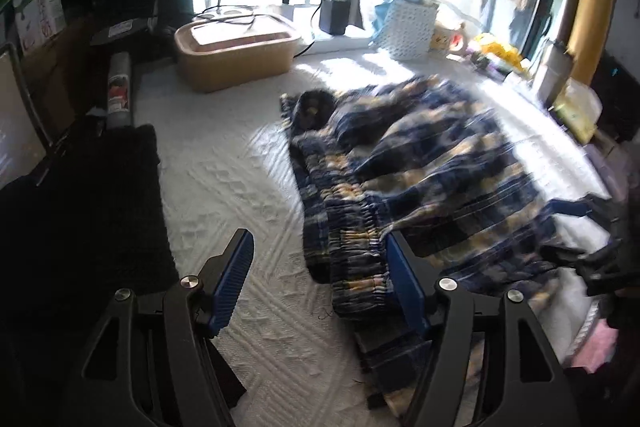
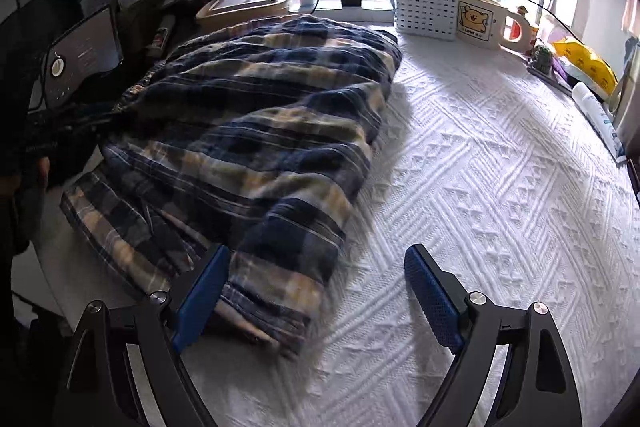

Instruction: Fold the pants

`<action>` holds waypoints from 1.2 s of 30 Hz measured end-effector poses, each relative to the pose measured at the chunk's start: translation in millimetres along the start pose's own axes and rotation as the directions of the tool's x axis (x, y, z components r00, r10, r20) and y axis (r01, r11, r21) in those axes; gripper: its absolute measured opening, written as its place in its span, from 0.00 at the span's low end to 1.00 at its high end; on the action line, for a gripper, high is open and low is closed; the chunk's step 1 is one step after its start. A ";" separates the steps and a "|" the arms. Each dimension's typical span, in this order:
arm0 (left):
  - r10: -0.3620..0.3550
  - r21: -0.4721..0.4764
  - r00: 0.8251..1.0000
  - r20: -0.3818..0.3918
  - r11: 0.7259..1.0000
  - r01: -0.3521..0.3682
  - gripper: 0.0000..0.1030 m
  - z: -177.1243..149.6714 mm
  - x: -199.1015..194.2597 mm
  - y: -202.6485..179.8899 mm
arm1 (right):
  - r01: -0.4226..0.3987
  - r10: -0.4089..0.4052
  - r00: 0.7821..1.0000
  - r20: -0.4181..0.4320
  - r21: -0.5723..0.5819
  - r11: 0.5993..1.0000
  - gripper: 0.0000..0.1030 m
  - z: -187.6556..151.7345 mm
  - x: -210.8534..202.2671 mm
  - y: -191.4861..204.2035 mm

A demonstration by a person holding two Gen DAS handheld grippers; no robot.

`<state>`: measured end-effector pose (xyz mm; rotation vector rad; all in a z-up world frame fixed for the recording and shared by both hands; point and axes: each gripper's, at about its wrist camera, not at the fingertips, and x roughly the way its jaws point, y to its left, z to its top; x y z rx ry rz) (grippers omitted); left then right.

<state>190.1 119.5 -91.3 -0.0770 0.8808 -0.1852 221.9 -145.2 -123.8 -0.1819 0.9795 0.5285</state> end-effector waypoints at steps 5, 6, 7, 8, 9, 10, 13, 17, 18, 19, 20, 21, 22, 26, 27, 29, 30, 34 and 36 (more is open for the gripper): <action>-0.057 -0.002 0.995 0.085 0.998 0.058 0.66 25.6 -21.2 9.3 | -0.015 0.014 0.998 0.054 0.021 1.000 0.87 17.8 -18.6 -12.2; -0.049 -0.001 0.994 0.095 0.999 0.049 0.67 32.1 -20.0 11.1 | -0.011 0.009 0.997 0.077 0.028 1.000 0.87 23.6 -23.6 -16.2; -0.045 0.004 0.995 0.093 0.999 0.045 0.67 37.1 -15.9 10.9 | -0.013 0.009 0.994 0.107 0.039 0.999 0.87 31.6 -29.2 -22.4; -0.050 0.015 0.995 0.086 0.999 0.049 0.67 42.1 -9.7 10.2 | -0.017 0.012 0.993 0.120 0.044 0.999 0.87 36.6 -31.2 -25.9; -0.060 0.029 0.996 0.067 0.998 0.058 0.67 47.2 0.8 8.7 | -0.020 0.013 0.990 0.138 0.049 0.999 0.87 44.4 -33.7 -30.6; -0.060 0.037 0.997 0.049 0.998 0.059 0.67 49.4 8.2 7.5 | -0.013 0.005 0.988 0.157 0.049 0.999 0.87 51.8 -35.3 -34.2; -0.053 0.066 0.999 0.005 0.996 0.053 0.67 54.3 34.2 4.7 | 0.003 -0.009 0.980 0.201 0.028 1.000 0.87 73.9 -33.1 -41.9; -0.025 0.093 1.000 -0.016 0.995 0.027 0.67 53.9 56.1 5.6 | -0.016 0.015 0.979 0.204 0.003 1.000 0.77 98.6 -15.6 -51.3; -0.017 0.102 1.000 -0.011 0.995 0.018 0.66 53.5 59.7 6.5 | -0.018 0.018 0.980 0.198 0.001 1.000 0.73 102.0 -10.0 -52.6; -0.014 0.104 1.000 -0.009 0.994 0.015 0.65 53.7 61.7 7.2 | -0.018 0.017 0.982 0.188 0.002 1.000 0.68 106.9 -3.2 -55.4; -0.027 0.107 1.000 -0.002 0.994 0.027 0.59 53.9 62.2 7.7 | -0.018 0.016 0.984 0.180 0.006 1.000 0.66 112.8 3.8 -58.5; -0.051 0.117 0.999 0.003 0.992 0.050 0.38 54.5 61.9 7.2 | -0.025 0.022 0.985 0.169 0.011 1.000 0.63 119.1 12.4 -62.8; -0.059 0.133 0.998 0.004 0.989 0.058 0.34 55.2 61.4 5.8 | -0.035 0.032 0.986 0.161 0.014 0.999 0.63 124.1 18.7 -65.1; -0.053 0.170 0.998 0.028 0.984 0.047 0.28 63.5 58.7 3.6 | -0.049 0.054 0.986 0.156 -0.034 0.998 0.58 141.7 36.2 -59.7; -0.058 0.172 0.998 0.034 0.984 0.051 0.28 67.1 57.3 4.2 | -0.049 0.056 0.987 0.151 -0.051 0.997 0.58 146.8 41.6 -57.5; -0.061 0.170 0.997 0.043 0.984 0.053 0.27 73.6 57.2 6.1 | -0.050 0.060 0.990 0.131 -0.081 0.995 0.58 153.4 51.8 -53.6; -0.066 0.166 0.997 0.042 0.984 0.058 0.27 77.0 58.1 7.9 | -0.035 0.045 0.994 0.104 -0.097 0.995 0.55 157.1 60.9 -52.4; -0.076 0.139 0.997 0.026 0.988 0.072 0.27 81.5 67.2 16.1 | -0.061 0.064 0.997 0.034 -0.088 0.994 0.39 160.3 85.7 -58.6; -0.080 0.132 0.997 0.017 0.988 0.077 0.27 81.1 71.6 18.1 | -0.083 0.085 0.996 0.021 -0.075 0.994 0.28 158.5 94.9 -62.6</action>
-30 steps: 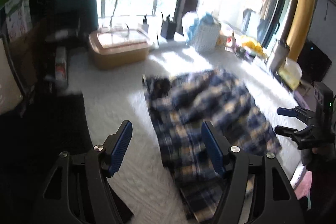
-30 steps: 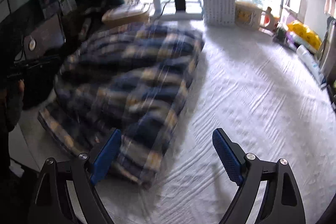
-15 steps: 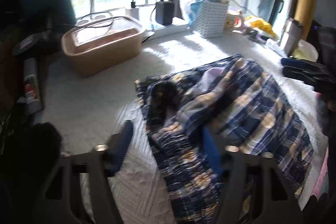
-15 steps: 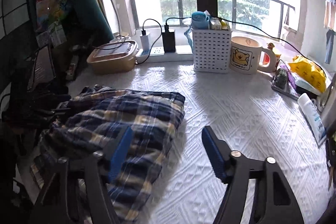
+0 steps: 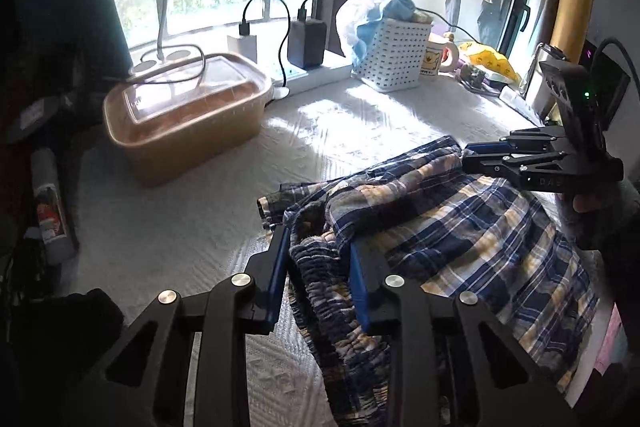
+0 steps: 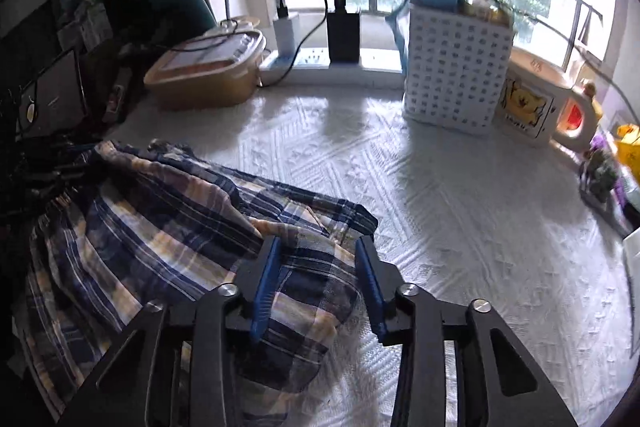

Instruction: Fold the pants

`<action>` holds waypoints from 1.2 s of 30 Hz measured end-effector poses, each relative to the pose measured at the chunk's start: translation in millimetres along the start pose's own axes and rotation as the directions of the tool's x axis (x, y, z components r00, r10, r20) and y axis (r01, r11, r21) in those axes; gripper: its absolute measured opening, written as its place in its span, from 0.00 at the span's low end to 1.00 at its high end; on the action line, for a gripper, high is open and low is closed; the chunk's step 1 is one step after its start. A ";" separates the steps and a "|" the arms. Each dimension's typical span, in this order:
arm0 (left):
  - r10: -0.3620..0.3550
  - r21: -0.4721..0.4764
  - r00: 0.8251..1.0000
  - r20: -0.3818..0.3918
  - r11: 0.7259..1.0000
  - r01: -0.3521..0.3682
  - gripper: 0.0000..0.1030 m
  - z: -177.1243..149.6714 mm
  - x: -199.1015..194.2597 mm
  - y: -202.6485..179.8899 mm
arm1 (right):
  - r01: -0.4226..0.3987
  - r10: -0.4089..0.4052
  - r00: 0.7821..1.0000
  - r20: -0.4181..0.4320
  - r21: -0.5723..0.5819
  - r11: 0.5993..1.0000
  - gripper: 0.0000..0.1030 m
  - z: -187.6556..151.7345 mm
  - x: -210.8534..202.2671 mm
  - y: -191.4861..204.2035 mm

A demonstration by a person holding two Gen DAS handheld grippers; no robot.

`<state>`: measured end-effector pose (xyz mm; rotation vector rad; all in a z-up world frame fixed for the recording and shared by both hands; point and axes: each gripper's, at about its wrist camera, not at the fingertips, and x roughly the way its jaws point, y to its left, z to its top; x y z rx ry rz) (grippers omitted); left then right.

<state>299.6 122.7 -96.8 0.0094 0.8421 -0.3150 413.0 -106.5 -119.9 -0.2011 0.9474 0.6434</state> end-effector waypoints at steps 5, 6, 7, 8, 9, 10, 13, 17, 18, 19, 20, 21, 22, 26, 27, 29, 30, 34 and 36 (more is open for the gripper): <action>-0.029 -0.034 1.000 0.003 0.999 0.029 0.27 0.5 -3.5 5.6 | -0.020 0.019 0.999 0.032 0.012 1.000 0.11 3.3 -0.2 -2.9; -0.035 -0.037 0.999 0.016 0.999 0.035 0.27 1.6 -7.4 5.1 | -0.023 0.022 0.999 0.042 0.019 1.000 0.11 4.0 -1.8 -3.0; -0.041 -0.042 0.999 0.028 0.998 0.042 0.27 2.9 -11.2 4.3 | -0.026 0.024 0.998 0.058 0.022 0.999 0.10 6.6 -5.6 -3.6; -0.046 -0.045 0.998 0.038 0.998 0.048 0.27 4.5 -14.0 3.8 | -0.025 0.024 0.998 0.066 0.019 1.000 0.10 8.1 -9.1 -3.0; -0.052 -0.046 0.998 0.047 0.997 0.054 0.27 6.0 -16.2 3.5 | -0.023 0.021 0.997 0.080 0.016 1.000 0.10 10.6 -13.6 -2.6; -0.057 -0.048 0.997 0.048 0.997 0.059 0.27 7.6 -16.3 3.8 | -0.023 0.022 0.996 0.092 0.018 1.000 0.10 13.3 -17.4 -3.2; -0.056 -0.064 0.998 0.027 0.996 0.058 0.27 8.3 -5.8 8.9 | -0.032 0.028 0.995 0.099 0.031 0.999 0.10 19.1 -17.2 -10.0; -0.024 -0.084 1.000 -0.014 0.996 0.023 0.29 3.1 13.1 15.8 | -0.035 0.032 0.997 0.069 0.050 0.998 0.10 20.4 2.5 -14.2; -0.021 -0.082 1.000 -0.012 0.996 0.020 0.30 2.7 13.7 16.1 | -0.036 0.033 0.998 0.054 0.054 0.998 0.10 19.8 11.0 -15.1; -0.017 -0.080 1.000 -0.011 0.997 0.016 0.30 2.9 14.0 16.6 | -0.041 0.038 0.998 0.050 0.062 0.997 0.10 18.7 14.5 -16.7; -0.010 -0.076 1.000 -0.012 0.997 0.009 0.31 2.8 14.3 16.4 | -0.050 0.046 0.998 0.049 0.076 0.996 0.10 18.1 18.2 -19.3; -0.007 -0.075 1.000 -0.011 0.997 0.006 0.31 2.4 15.0 16.7 | -0.057 0.053 0.997 0.048 0.097 0.994 0.10 17.7 21.6 -23.5; 0.001 -0.074 1.000 -0.010 0.997 -0.002 0.32 1.9 15.7 16.8 | -0.071 0.067 0.997 0.041 0.122 0.990 0.10 17.5 25.3 -28.4; 0.044 -0.069 0.999 0.001 0.997 -0.044 0.42 2.1 13.6 16.2 | -0.065 0.060 0.997 0.041 0.142 0.988 0.15 19.7 27.2 -32.0; 0.060 -0.074 0.998 0.006 0.996 -0.060 0.48 2.6 12.4 17.5 | -0.044 0.039 0.999 0.033 0.140 0.989 0.18 20.4 28.5 -31.3; 0.073 -0.096 0.997 0.013 0.993 -0.072 0.54 3.5 10.1 22.5 | -0.018 0.014 1.000 0.028 0.147 0.989 0.38 22.1 29.8 -33.5; 0.080 -0.108 0.997 0.018 0.991 -0.078 0.59 3.9 8.3 25.2 | -0.019 0.014 0.999 0.029 0.167 0.986 0.41 22.6 30.3 -37.7; 0.099 -0.141 0.995 0.034 0.986 -0.093 0.68 7.9 -0.6 32.4 | -0.019 0.006 0.998 0.064 0.214 0.977 0.46 19.6 18.7 -45.8; 0.116 -0.150 0.992 0.057 0.983 -0.107 0.68 10.1 -10.4 34.2 | 0.032 -0.048 0.996 0.079 0.192 0.981 0.46 17.7 4.0 -40.3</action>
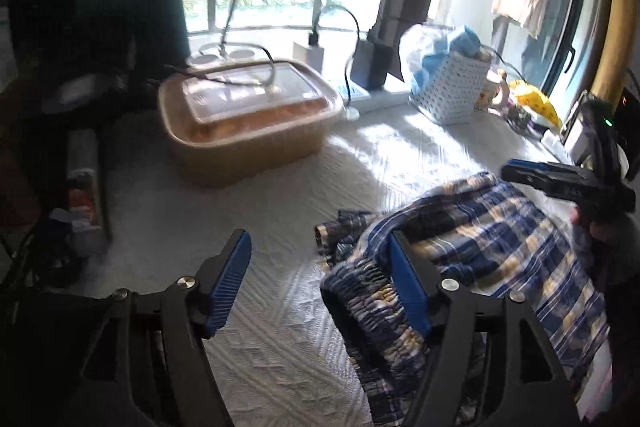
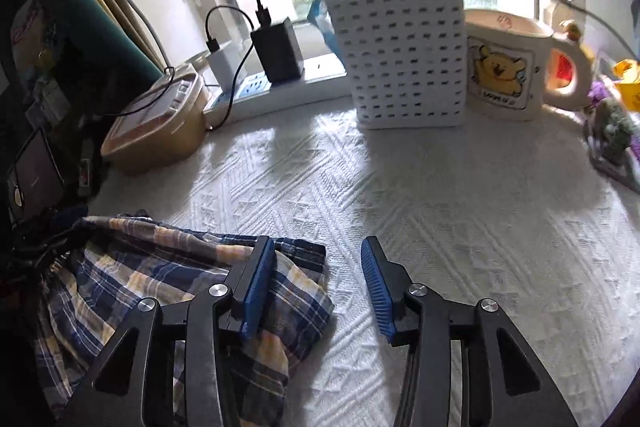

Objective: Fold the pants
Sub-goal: 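Fold the pants edge over with the right tool and release it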

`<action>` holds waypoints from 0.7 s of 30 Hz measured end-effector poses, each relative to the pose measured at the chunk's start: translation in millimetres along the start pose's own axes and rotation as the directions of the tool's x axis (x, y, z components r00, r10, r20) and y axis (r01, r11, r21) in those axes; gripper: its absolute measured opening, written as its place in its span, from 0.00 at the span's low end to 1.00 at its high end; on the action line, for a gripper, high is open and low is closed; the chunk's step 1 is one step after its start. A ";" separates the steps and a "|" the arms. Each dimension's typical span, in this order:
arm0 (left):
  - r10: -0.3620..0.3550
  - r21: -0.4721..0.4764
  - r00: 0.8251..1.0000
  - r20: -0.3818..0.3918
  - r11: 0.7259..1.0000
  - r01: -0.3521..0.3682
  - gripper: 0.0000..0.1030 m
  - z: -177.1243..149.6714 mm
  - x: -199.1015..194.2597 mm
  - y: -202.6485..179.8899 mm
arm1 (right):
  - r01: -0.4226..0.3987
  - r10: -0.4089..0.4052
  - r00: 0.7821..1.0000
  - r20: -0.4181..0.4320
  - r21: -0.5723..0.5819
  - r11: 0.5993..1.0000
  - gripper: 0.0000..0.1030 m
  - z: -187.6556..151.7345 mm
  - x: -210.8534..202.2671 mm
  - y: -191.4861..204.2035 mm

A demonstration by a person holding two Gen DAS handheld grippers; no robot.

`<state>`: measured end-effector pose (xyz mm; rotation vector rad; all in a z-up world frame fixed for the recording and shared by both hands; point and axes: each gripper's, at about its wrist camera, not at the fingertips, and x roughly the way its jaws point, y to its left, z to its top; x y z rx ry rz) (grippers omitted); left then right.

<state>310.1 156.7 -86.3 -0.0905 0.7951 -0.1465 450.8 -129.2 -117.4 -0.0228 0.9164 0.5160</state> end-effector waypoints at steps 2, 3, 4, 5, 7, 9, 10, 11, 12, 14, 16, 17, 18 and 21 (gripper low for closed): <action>0.010 0.003 1.000 0.018 1.000 -0.010 0.68 2.7 -10.2 0.1 | 0.010 -0.009 0.999 0.035 -0.026 1.000 0.46 -1.3 -16.8 6.6; 0.014 0.012 0.999 0.030 1.000 -0.014 0.68 4.1 -15.3 -0.8 | -0.009 0.012 0.998 0.061 -0.046 0.999 0.46 -2.2 -30.3 12.7; 0.017 0.025 0.999 0.044 1.000 -0.018 0.68 5.6 -22.3 -1.7 | -0.018 0.023 0.997 0.073 -0.059 0.998 0.46 -3.2 -37.4 16.8; 0.019 0.036 0.998 0.061 0.999 -0.021 0.68 7.9 -29.7 -2.8 | -0.029 0.037 0.995 0.090 -0.087 0.996 0.46 -4.6 -48.0 24.4; -0.012 0.060 0.995 0.096 0.998 0.007 0.68 11.2 -41.9 -9.5 | -0.052 0.066 0.993 0.093 -0.141 0.989 0.46 -7.5 -60.0 38.0; -0.137 0.107 0.985 0.101 0.986 0.126 0.68 8.7 -50.9 -22.3 | -0.078 0.093 0.993 0.068 -0.197 0.977 0.45 -10.7 -61.2 51.4; -0.189 0.127 0.978 0.085 0.976 0.178 0.68 7.7 -50.3 -28.5 | -0.087 0.100 0.994 0.049 -0.218 0.972 0.45 -11.8 -57.3 57.1; -0.232 0.146 0.970 0.065 0.964 0.221 0.68 5.4 -48.0 -34.8 | -0.088 0.098 0.995 0.035 -0.230 0.969 0.43 -12.4 -52.9 60.0; -0.247 0.164 0.968 0.041 0.958 0.237 0.68 3.1 -42.3 -41.0 | -0.084 0.089 0.996 0.010 -0.236 0.968 0.41 -13.2 -44.4 61.6; -0.229 0.177 0.973 -0.018 0.957 0.229 0.68 -2.0 -24.1 -48.6 | -0.092 0.085 0.996 -0.040 -0.221 0.971 0.41 -13.0 -26.8 60.2; -0.220 0.158 0.973 -0.073 0.960 0.229 0.68 -5.8 -3.4 -46.0 | -0.088 0.074 0.994 -0.075 -0.211 0.974 0.41 -15.6 -10.6 56.0; -0.211 0.146 0.973 -0.095 0.964 0.223 0.68 -7.0 5.8 -42.7 | -0.088 0.070 0.993 -0.091 -0.207 0.974 0.41 -16.3 -2.2 53.5; -0.190 0.135 0.976 -0.108 0.970 0.204 0.68 -8.8 13.7 -37.5 | -0.087 0.068 0.993 -0.096 -0.204 0.975 0.40 -17.0 0.6 52.0; -0.135 0.067 0.979 -0.151 0.987 0.147 0.68 -11.0 34.5 -17.5 | -0.079 0.058 0.993 -0.099 -0.222 0.972 0.39 -16.5 5.2 52.5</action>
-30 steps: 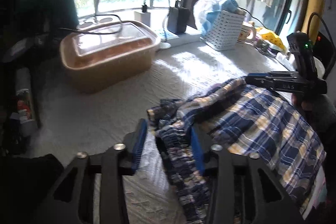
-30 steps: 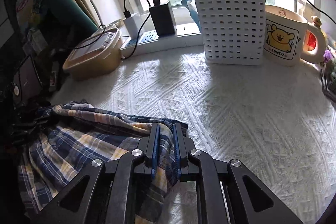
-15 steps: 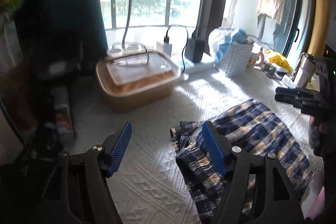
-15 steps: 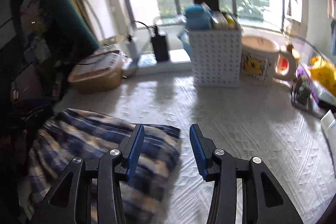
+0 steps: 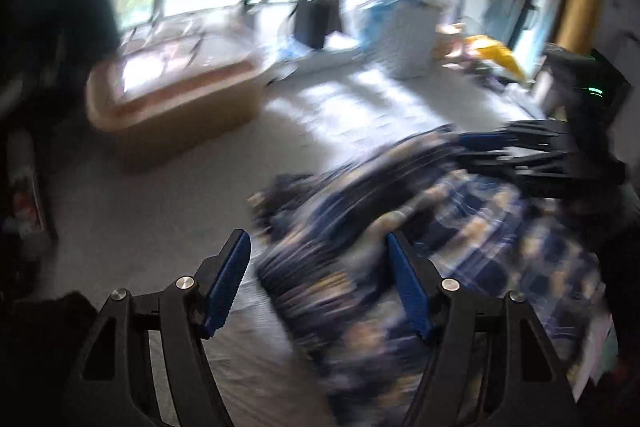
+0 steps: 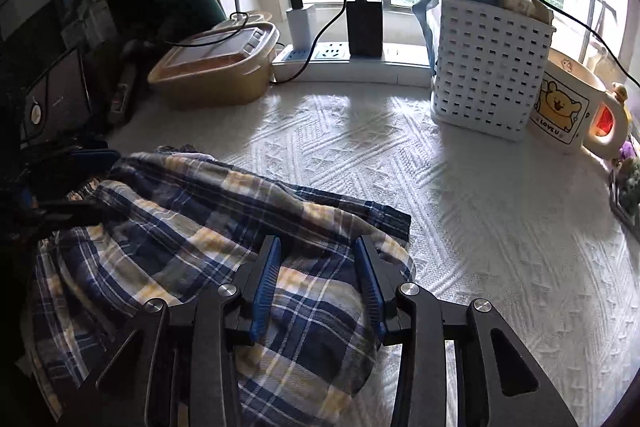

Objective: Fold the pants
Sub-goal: 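Fold the pants edge over with the right tool and release it, then open both tools and move them to the folded plaid pants bundle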

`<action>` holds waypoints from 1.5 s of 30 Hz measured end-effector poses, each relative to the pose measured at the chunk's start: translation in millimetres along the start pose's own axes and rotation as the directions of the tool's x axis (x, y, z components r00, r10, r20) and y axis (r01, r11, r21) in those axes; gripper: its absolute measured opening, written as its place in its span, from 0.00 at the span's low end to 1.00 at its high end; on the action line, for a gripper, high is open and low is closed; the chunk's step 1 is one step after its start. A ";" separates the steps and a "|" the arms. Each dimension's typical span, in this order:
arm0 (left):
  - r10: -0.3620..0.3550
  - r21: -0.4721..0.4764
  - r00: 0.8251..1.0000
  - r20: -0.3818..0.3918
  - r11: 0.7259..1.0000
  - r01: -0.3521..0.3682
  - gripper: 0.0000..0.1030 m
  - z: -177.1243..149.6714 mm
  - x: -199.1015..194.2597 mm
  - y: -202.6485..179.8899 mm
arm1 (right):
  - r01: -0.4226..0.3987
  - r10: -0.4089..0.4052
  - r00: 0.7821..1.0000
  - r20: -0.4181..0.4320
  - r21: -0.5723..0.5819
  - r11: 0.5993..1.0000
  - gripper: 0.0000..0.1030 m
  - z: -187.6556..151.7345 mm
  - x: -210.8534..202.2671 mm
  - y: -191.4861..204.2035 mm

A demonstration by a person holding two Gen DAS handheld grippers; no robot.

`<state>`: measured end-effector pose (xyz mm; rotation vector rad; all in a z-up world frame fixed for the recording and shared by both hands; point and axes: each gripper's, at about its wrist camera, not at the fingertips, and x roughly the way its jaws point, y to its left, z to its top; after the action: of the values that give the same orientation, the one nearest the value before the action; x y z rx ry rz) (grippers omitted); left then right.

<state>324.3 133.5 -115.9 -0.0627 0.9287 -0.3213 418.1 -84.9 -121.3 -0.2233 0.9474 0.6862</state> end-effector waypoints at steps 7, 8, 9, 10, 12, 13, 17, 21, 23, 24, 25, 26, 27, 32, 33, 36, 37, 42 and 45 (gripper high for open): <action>0.046 -0.064 0.998 0.036 0.997 -0.044 0.70 -1.0 -11.8 8.1 | 0.010 -0.011 1.000 0.014 0.019 1.000 0.37 3.3 5.7 -5.6; 0.046 -0.080 0.998 0.050 0.996 -0.042 0.70 -1.5 -17.7 9.3 | 0.026 -0.027 0.999 0.020 0.023 0.999 0.37 3.5 1.2 -5.1; 0.041 -0.096 0.997 0.068 0.995 -0.034 0.70 -1.4 -24.1 11.2 | 0.050 -0.051 0.998 0.027 0.022 0.998 0.37 3.8 -4.3 -4.1; 0.039 -0.105 0.995 0.087 0.994 -0.030 0.70 -1.4 -31.1 12.3 | 0.069 -0.070 0.997 0.034 0.021 0.997 0.37 4.6 -8.9 -2.9; 0.074 -0.104 0.989 0.125 0.993 -0.061 0.70 -2.2 -45.2 10.7 | 0.100 -0.102 0.993 0.056 0.033 0.994 0.37 4.3 -24.6 -2.0; 0.092 -0.100 0.986 0.140 0.992 -0.078 0.70 -4.8 -52.4 7.7 | 0.103 -0.106 0.992 0.068 0.040 0.994 0.38 3.7 -33.6 -1.6; 0.054 -0.089 0.984 0.172 0.995 -0.039 0.70 -19.4 -71.8 -6.8 | 0.105 -0.110 0.987 0.118 0.046 0.993 0.39 -10.6 -72.0 12.2; -0.008 -0.062 0.986 0.169 0.998 0.019 0.70 -38.6 -80.7 -27.5 | 0.078 -0.081 0.988 0.130 0.026 0.997 0.40 -34.9 -92.3 37.6; -0.019 -0.044 0.987 0.157 0.999 0.026 0.70 -47.8 -79.8 -38.2 | 0.060 -0.061 0.991 0.122 0.011 0.998 0.40 -47.9 -96.7 52.6; -0.016 -0.037 0.990 0.143 0.999 0.022 0.70 -51.9 -77.2 -42.1 | 0.053 -0.053 0.992 0.115 0.001 0.999 0.40 -55.4 -97.1 60.8; -0.012 -0.034 0.992 0.126 0.999 0.017 0.70 -56.1 -72.8 -44.4 | 0.052 -0.050 0.993 0.103 -0.010 0.999 0.40 -62.9 -96.1 68.7; -0.007 -0.037 0.995 0.104 0.999 0.011 0.70 -59.7 -65.9 -45.1 | 0.053 -0.051 0.994 0.094 -0.019 0.998 0.40 -68.0 -95.2 74.0; -0.005 -0.038 0.996 0.086 0.999 0.008 0.70 -62.2 -57.8 -44.6 | 0.061 -0.058 0.995 0.079 -0.032 0.998 0.40 -75.6 -91.9 80.2; 0.015 -0.116 0.998 0.059 0.993 -0.008 0.70 -72.2 -49.2 -32.9 | 0.129 -0.129 0.992 0.002 -0.046 0.991 0.40 -103.3 -75.0 87.5; 0.013 -0.122 0.997 0.082 0.993 -0.003 0.70 -72.1 -57.6 -35.1 | 0.147 -0.147 0.989 -0.001 -0.049 0.988 0.40 -108.7 -74.7 88.9; 0.019 -0.136 0.993 0.116 0.991 -0.003 0.70 -79.2 -78.4 -42.4 | 0.157 -0.157 0.988 0.006 -0.039 0.987 0.40 -117.9 -85.5 90.9; 0.017 -0.141 0.993 0.120 0.990 0.000 0.70 -82.1 -82.5 -43.2 | 0.156 -0.156 0.988 0.014 -0.027 0.987 0.40 -119.9 -91.1 90.1; 0.005 -0.153 0.991 0.137 0.988 0.016 0.70 -103.7 -103.8 -55.4 | 0.166 -0.167 0.983 0.079 0.016 0.986 0.43 -131.8 -124.6 87.7; 0.005 -0.166 0.990 0.141 0.986 0.019 0.70 -118.1 -109.8 -59.2 | 0.161 -0.164 0.982 0.093 0.041 0.986 0.71 -138.0 -132.5 93.3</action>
<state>154.9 120.0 -90.3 -0.2400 0.8138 -0.2418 214.8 -135.4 -83.8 -0.2335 0.8381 0.5261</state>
